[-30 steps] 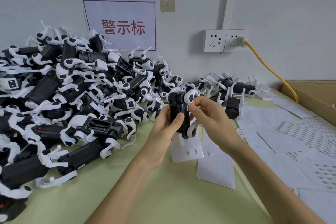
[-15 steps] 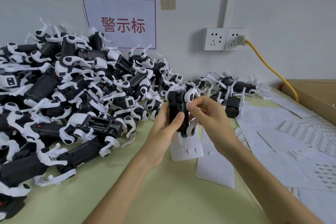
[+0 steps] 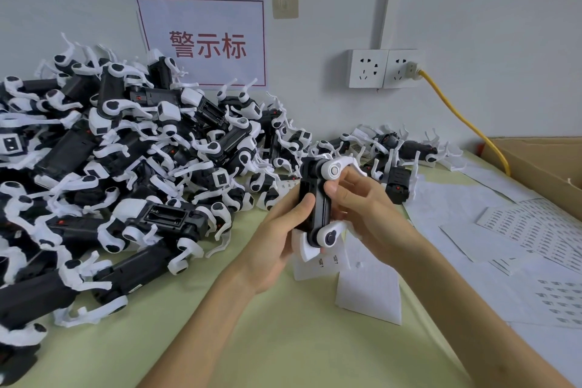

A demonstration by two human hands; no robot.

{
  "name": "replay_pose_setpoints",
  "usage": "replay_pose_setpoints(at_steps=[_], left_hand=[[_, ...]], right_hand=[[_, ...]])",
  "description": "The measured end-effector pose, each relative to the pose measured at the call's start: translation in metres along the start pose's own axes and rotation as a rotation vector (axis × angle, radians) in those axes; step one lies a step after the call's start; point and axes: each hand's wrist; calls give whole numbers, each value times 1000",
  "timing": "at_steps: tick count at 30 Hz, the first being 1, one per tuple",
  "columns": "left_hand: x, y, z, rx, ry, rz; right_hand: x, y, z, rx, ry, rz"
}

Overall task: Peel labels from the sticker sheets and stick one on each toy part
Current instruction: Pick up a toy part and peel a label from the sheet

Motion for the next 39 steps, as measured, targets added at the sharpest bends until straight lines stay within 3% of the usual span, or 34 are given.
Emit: replay_pose_setpoints(at_steps=[6,11,17,24,28,31,34,37,39], left_hand=[[-9,0,3,-30,-29,-25],[-3,1,4,-19,-129,6],[-1,1,0,-4,-54,-21],[-3,3,-1,-23,-117,10],[-4,7,-3,-25,-118,69],[-8,7,-3,-30,-67,161],[-11,6,1,-77,-7,191],[-14,4,7,-221,23,109],[-16,4,8,-284,33,50]], right_hand=[[0,0,3,35,34,-54],[4,0,-2,19,75,-9],[12,-1,3,-62,-62,92],[2,0,5,-74,2,2],[-3,4,8,-99,-143,94],[-6,4,7,-256,-340,216],[-21,5,-4,-303,-433,28],[-37,7,-13,-93,-470,-316],[-44,5,-15,68,-466,-443]])
Point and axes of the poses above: each hand's wrist, its own y-axis towards the middle knuckle, its own x-axis out of the palm, z = x × y, and after that the axes turned 11 degrees about -x, right-handed
